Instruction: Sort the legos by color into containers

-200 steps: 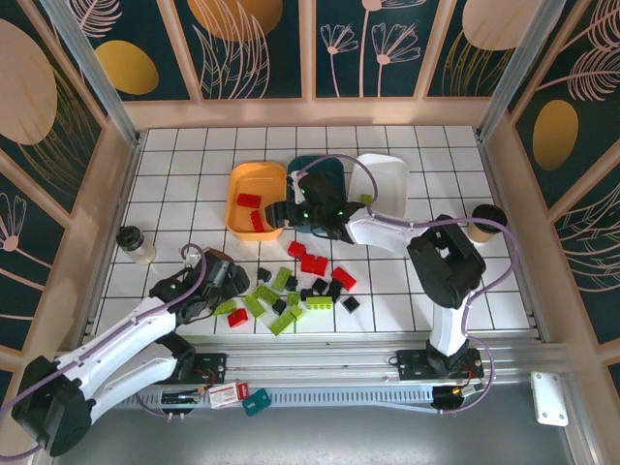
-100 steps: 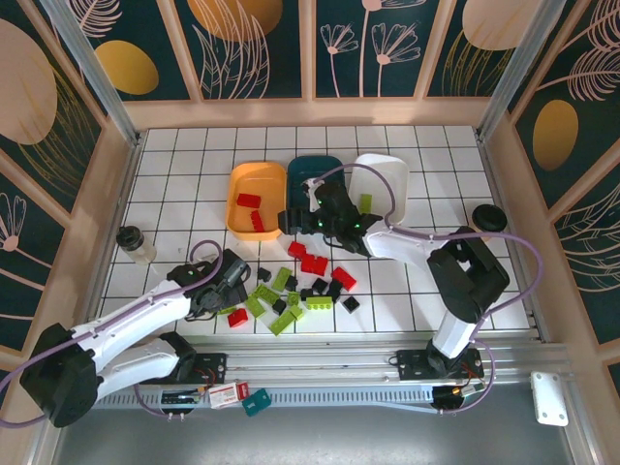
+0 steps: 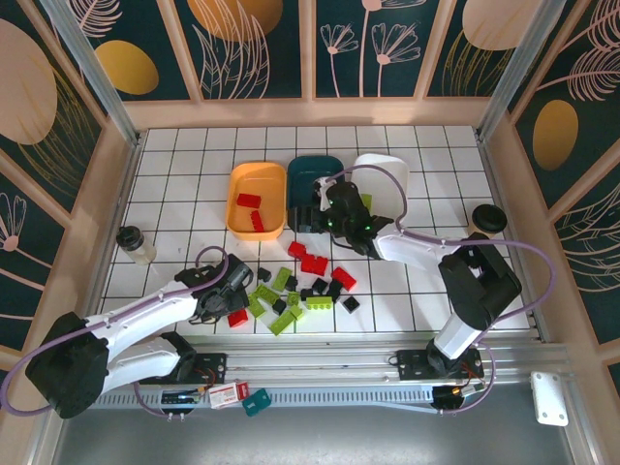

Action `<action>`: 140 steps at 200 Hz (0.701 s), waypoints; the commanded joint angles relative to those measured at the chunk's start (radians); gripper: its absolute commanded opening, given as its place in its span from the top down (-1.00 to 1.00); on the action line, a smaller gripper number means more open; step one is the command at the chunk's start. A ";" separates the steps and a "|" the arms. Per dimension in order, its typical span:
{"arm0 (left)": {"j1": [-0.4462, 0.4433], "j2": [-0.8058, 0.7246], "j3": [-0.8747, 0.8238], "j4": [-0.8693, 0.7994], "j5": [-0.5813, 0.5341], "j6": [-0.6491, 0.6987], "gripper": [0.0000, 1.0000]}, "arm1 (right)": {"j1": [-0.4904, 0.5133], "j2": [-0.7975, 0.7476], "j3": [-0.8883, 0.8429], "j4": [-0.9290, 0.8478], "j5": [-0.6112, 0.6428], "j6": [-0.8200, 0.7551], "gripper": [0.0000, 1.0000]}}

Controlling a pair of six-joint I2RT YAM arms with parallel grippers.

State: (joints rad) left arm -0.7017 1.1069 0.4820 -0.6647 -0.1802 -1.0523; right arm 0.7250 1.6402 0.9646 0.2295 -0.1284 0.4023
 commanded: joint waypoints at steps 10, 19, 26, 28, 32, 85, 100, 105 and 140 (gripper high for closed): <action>-0.007 0.014 -0.004 0.031 0.018 0.000 -0.26 | -0.016 -0.034 -0.021 0.032 0.017 0.016 -0.81; -0.006 0.019 0.006 0.032 0.010 0.005 -0.21 | -0.017 -0.037 -0.023 0.032 0.019 0.017 -0.81; -0.005 0.019 0.015 0.034 0.004 0.007 -0.19 | -0.019 -0.043 -0.028 0.034 0.022 0.017 -0.81; -0.007 0.019 0.018 0.036 0.002 0.010 -0.18 | -0.018 -0.045 -0.029 0.034 0.022 0.018 -0.81; -0.007 0.019 0.025 0.037 -0.002 0.014 -0.17 | -0.020 -0.050 -0.033 0.036 0.025 0.018 -0.81; -0.006 0.045 0.219 0.064 -0.099 0.096 -0.02 | -0.056 -0.170 -0.120 0.032 0.059 0.034 -0.81; -0.007 0.070 0.280 0.110 -0.111 0.136 -0.02 | -0.076 -0.231 -0.167 0.025 0.086 0.041 -0.81; -0.006 0.087 0.301 0.131 -0.109 0.150 -0.02 | -0.084 -0.254 -0.184 0.020 0.097 0.044 -0.81; -0.013 0.301 0.513 0.319 -0.024 0.233 -0.02 | -0.151 -0.442 -0.296 -0.034 0.196 0.059 -0.81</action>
State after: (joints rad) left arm -0.7033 1.2854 0.8680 -0.5114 -0.2474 -0.9070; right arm 0.6132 1.3186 0.7284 0.2268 -0.0349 0.4362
